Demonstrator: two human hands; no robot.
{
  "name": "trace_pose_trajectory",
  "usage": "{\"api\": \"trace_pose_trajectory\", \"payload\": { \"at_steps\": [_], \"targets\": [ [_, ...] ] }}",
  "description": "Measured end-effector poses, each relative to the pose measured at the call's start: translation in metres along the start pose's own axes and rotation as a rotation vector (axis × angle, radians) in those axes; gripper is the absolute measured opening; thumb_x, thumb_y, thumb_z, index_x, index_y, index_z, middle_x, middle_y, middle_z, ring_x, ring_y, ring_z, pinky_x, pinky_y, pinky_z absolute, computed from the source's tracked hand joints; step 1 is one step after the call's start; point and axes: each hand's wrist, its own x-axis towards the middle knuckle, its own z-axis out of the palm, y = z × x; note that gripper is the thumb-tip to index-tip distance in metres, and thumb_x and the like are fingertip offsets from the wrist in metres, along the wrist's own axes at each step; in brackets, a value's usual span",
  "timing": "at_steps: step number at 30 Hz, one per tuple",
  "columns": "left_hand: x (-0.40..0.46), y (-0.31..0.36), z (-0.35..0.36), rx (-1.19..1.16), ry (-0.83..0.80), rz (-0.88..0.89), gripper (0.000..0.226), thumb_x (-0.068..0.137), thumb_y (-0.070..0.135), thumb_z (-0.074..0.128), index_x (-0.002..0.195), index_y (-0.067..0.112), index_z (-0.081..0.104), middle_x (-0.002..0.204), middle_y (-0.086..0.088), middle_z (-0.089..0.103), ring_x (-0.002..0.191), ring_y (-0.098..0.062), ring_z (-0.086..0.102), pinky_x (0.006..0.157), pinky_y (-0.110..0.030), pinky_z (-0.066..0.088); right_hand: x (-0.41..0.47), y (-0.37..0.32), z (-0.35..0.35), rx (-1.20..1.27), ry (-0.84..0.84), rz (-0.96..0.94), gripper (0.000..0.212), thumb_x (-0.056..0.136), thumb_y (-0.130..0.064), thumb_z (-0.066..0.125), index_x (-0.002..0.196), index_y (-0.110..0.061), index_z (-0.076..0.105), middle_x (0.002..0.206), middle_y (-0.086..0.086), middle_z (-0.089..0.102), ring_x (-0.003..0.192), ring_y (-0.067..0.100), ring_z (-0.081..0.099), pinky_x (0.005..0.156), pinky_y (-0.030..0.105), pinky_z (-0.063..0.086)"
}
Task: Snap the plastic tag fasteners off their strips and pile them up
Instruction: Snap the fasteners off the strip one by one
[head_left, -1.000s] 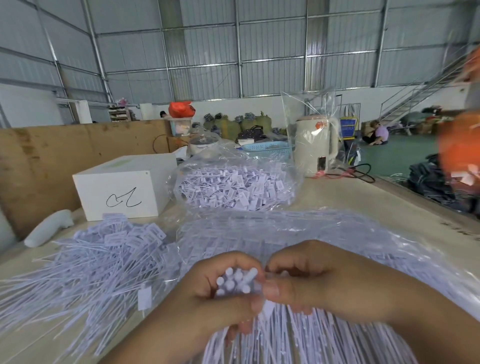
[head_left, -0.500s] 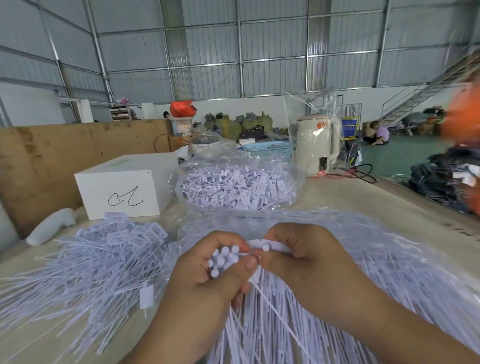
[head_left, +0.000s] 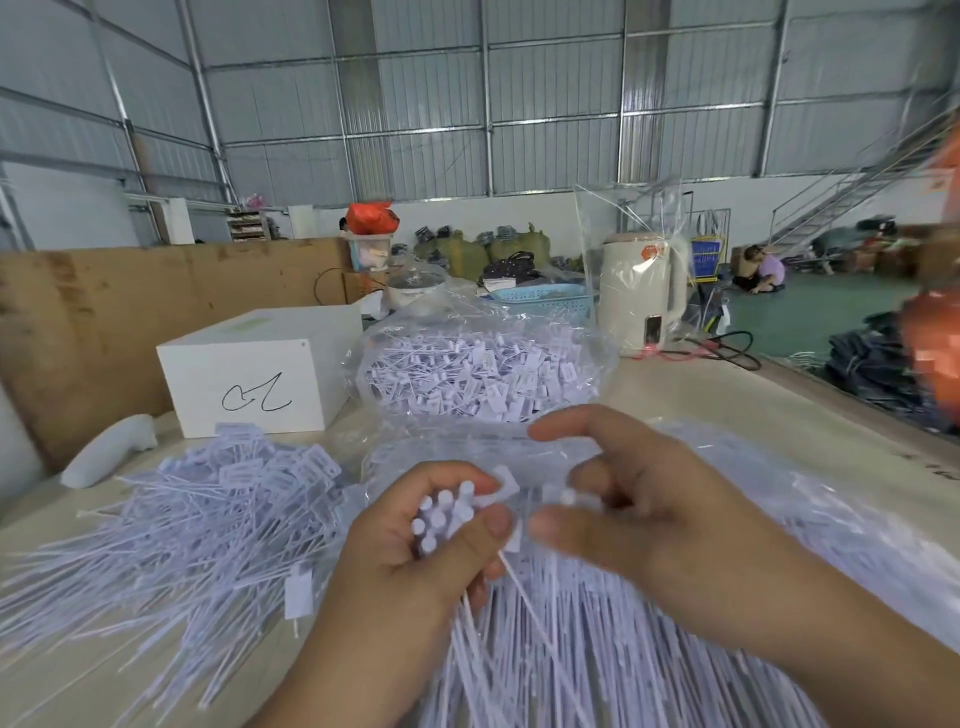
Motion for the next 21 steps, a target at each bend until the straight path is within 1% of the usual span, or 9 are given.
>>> {"api": "trace_pose_trajectory", "payload": {
  "at_steps": [2,4,6,8,11,14,16,18,21],
  "targets": [
    [-0.001,-0.002,0.0,0.012,-0.038,0.016,0.011,0.064,0.019,0.075,0.073,0.024,0.073,0.057,0.0,0.061,0.04,-0.016,0.051,0.04,-0.025,0.044,0.001,0.007,0.007,-0.125,-0.05,-0.029,0.056,0.078,-0.041,0.077,0.121,-0.054,0.043,0.073,-0.012,0.055,0.061,0.001,0.052,0.063,0.019,0.038],
    [-0.001,-0.002,-0.001,0.0,-0.111,0.012,0.017,0.061,0.025,0.078,0.077,0.023,0.073,0.061,-0.004,0.064,0.041,-0.018,0.051,0.04,-0.027,0.045,0.001,0.009,0.01,-0.154,-0.038,-0.029,0.064,0.079,-0.04,0.077,0.126,-0.056,0.036,0.091,-0.016,0.054,0.071,-0.002,0.057,0.07,0.016,0.039],
    [0.0,0.0,-0.005,-0.04,-0.214,-0.04,0.021,0.059,0.031,0.075,0.078,0.02,0.073,0.065,-0.007,0.066,0.044,-0.019,0.053,0.041,-0.026,0.046,0.0,0.008,0.011,-0.127,-0.053,-0.025,0.07,0.076,-0.041,0.08,0.128,-0.056,0.036,0.097,-0.018,0.052,0.071,-0.002,0.059,0.072,0.016,0.04],
    [0.002,0.005,-0.013,-0.023,-0.353,-0.099,0.018,0.061,0.03,0.076,0.077,0.021,0.074,0.071,-0.004,0.068,0.053,-0.018,0.058,0.046,-0.025,0.049,-0.001,0.005,0.008,-0.103,-0.101,-0.015,0.075,0.068,-0.044,0.083,0.126,-0.059,0.037,0.1,-0.019,0.053,0.073,0.001,0.062,0.075,0.023,0.045],
    [0.007,0.009,-0.027,0.098,-0.6,-0.16,0.011,0.07,0.029,0.076,0.08,0.024,0.075,0.077,-0.001,0.067,0.071,-0.018,0.06,0.06,-0.025,0.05,-0.002,0.001,0.008,-0.112,-0.205,0.015,0.074,0.06,-0.042,0.088,0.12,-0.057,0.047,0.097,-0.011,0.061,0.076,0.005,0.063,0.075,0.031,0.046],
    [0.009,0.013,-0.032,0.129,-0.733,-0.19,0.007,0.076,0.022,0.075,0.083,0.025,0.074,0.08,-0.002,0.064,0.071,-0.02,0.056,0.061,-0.025,0.046,-0.002,-0.002,0.01,-0.127,-0.271,0.049,0.053,0.058,-0.04,0.089,0.104,-0.035,0.064,0.091,0.003,0.069,0.083,0.018,0.068,0.087,0.046,0.052],
    [0.009,0.015,-0.033,0.133,-0.756,-0.222,0.01,0.079,0.015,0.074,0.083,0.023,0.073,0.076,0.002,0.065,0.064,-0.01,0.058,0.054,-0.021,0.047,-0.002,-0.001,0.011,-0.182,-0.258,0.059,0.048,0.054,-0.049,0.087,0.09,-0.025,0.067,0.079,0.006,0.065,0.071,0.016,0.062,0.076,0.038,0.049],
    [0.009,0.012,-0.034,0.147,-0.742,-0.226,0.011,0.078,0.013,0.074,0.083,0.023,0.072,0.071,0.006,0.065,0.059,-0.006,0.058,0.049,-0.019,0.048,-0.003,0.0,0.012,-0.233,-0.222,0.064,0.047,0.05,-0.056,0.085,0.08,-0.025,0.066,0.063,-0.004,0.054,0.06,0.006,0.05,0.062,0.031,0.037],
    [0.008,0.009,-0.033,0.165,-0.658,-0.197,0.008,0.074,0.019,0.077,0.077,0.024,0.072,0.066,0.006,0.062,0.056,-0.007,0.057,0.049,-0.019,0.046,-0.001,0.001,0.005,-0.234,-0.199,0.094,0.05,0.052,-0.062,0.079,0.075,-0.02,0.064,0.057,-0.012,0.049,0.055,0.004,0.045,0.057,0.027,0.031]
  ]
}}
